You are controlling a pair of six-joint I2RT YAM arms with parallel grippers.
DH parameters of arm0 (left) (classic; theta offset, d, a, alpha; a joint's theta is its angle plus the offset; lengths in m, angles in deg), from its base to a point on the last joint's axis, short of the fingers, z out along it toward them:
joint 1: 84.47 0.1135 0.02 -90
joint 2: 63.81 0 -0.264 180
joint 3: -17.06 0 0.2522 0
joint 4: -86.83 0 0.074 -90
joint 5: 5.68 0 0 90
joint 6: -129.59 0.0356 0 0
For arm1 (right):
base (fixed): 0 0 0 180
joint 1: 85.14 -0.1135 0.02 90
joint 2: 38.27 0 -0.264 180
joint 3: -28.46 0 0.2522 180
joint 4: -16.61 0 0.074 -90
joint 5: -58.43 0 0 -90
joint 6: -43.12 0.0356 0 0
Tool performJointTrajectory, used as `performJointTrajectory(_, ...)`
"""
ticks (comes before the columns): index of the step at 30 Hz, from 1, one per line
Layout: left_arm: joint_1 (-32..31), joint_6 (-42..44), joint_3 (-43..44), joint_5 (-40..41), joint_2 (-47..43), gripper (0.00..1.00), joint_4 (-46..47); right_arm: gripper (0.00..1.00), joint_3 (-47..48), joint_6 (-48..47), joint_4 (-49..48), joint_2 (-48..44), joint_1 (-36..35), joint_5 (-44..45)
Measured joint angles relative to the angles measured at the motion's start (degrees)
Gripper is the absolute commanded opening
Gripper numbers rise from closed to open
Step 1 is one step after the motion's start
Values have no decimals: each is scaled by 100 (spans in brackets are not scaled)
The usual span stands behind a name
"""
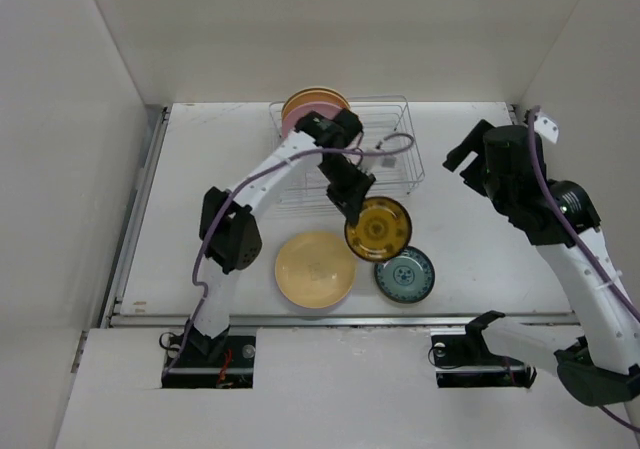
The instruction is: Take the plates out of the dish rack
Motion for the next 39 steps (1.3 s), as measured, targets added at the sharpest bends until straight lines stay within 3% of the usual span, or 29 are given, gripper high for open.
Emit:
performJointTrajectory(5,-1193,4,-131,122,365,0,-63,88,-256,240,264,-588,0,330)
performJointTrajectory(9,-1676,-136,-59,330,883,0,-31,88,-369,304,354,-828,0,352)
performJointTrajectory(15,-1622,-577,33,645,1443,0,415,88,-699,341,348,-1187,0,101)
performJointTrajectory(26,-1585,-1021,181,861,1467,1,1108,88,-1012,321,350,-1250,0,-317)
performJointTrajectory(30,-1585,-1040,267,785,1502,15,1097,88,-1014,321,350,-1259,0,-367)
performJointTrajectory(34,-1585,-986,332,767,1582,44,955,88,-1036,313,350,-1259,0,-398)
performJointTrajectory(35,-1585,-962,332,767,1598,56,907,88,-1043,304,350,-1257,0,-402)
performJointTrajectory(38,-1585,-892,332,800,1628,66,758,88,-1051,282,339,-1239,0,-413)
performJointTrajectory(39,-1585,-863,332,813,1631,73,721,88,-1054,275,334,-1224,0,-424)
